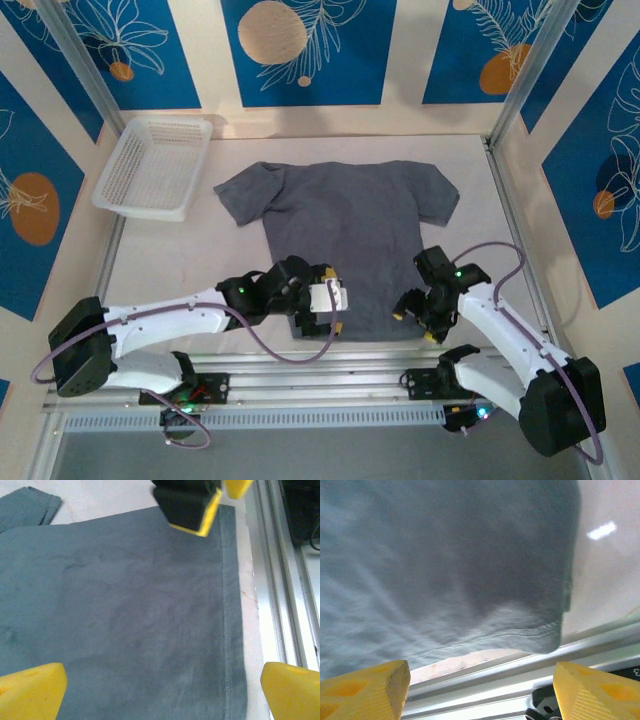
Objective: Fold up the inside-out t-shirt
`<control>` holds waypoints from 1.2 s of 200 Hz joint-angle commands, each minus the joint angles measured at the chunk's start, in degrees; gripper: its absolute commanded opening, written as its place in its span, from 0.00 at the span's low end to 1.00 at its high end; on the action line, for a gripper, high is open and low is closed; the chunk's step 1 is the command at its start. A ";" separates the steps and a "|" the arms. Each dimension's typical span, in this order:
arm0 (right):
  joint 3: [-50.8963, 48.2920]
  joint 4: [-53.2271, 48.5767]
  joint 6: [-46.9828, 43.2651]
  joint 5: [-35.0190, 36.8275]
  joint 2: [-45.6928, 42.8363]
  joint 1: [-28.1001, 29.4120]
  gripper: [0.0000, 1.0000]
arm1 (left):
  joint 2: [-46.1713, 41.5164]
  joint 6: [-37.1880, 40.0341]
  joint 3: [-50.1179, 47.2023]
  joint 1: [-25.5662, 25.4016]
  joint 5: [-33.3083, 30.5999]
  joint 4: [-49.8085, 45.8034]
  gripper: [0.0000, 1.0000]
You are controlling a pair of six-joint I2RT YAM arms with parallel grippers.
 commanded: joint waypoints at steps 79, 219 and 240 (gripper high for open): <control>-5.71 15.61 11.08 -0.07 2.15 3.51 0.73 | 0.81 1.35 -0.20 -0.43 -3.58 5.08 0.99; 7.60 14.95 9.09 -4.45 1.33 4.91 0.13 | 10.62 -5.32 -0.27 -0.84 4.42 13.34 0.99; 7.85 15.35 8.93 -4.76 2.30 4.82 0.03 | 16.39 -6.42 1.33 -2.33 4.39 17.55 0.99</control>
